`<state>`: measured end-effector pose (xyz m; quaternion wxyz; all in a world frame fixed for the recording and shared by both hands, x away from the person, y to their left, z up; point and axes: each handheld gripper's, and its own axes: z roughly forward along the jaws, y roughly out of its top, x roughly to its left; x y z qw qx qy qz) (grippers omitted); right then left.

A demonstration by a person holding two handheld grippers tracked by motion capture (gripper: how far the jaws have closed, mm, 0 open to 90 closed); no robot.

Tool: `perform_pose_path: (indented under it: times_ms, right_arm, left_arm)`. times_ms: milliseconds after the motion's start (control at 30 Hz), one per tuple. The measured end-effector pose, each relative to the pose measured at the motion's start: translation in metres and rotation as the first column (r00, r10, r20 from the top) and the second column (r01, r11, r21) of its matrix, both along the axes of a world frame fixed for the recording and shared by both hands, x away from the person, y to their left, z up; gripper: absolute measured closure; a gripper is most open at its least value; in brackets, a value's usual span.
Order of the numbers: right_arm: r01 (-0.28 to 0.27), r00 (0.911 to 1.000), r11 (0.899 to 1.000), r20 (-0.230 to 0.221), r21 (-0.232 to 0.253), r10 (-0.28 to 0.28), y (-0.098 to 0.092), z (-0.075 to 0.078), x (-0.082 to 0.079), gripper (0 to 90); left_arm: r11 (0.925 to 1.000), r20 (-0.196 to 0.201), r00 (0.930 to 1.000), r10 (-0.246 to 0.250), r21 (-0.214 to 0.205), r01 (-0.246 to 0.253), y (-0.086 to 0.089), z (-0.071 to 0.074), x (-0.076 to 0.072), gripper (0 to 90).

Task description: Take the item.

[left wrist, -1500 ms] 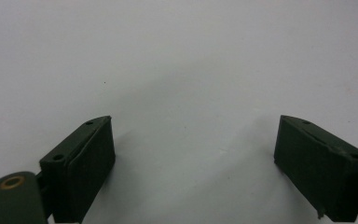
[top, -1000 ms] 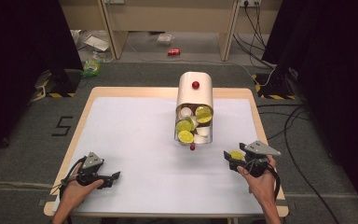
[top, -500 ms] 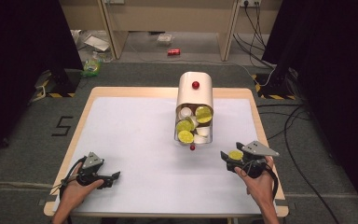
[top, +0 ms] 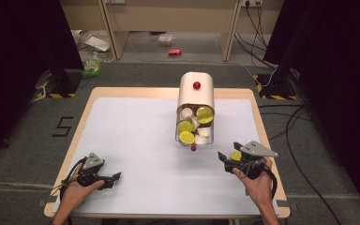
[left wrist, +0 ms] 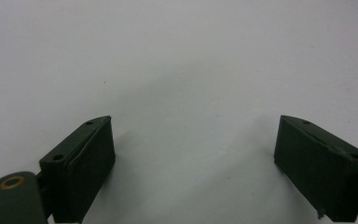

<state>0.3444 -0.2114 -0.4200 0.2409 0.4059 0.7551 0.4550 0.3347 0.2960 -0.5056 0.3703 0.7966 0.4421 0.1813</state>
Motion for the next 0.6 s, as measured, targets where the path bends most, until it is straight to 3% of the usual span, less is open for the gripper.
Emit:
perform_pose_path:
  times_ms: [600]
  right_arm:
    - [-0.048,0.9989,0.999,0.001,-0.002,0.048,0.017,0.003,-0.003,28.6]
  left_arm:
    - [1.0,0.0,1.0,0.0,0.0,0.0,0.0,0.0,0.0,11.5]
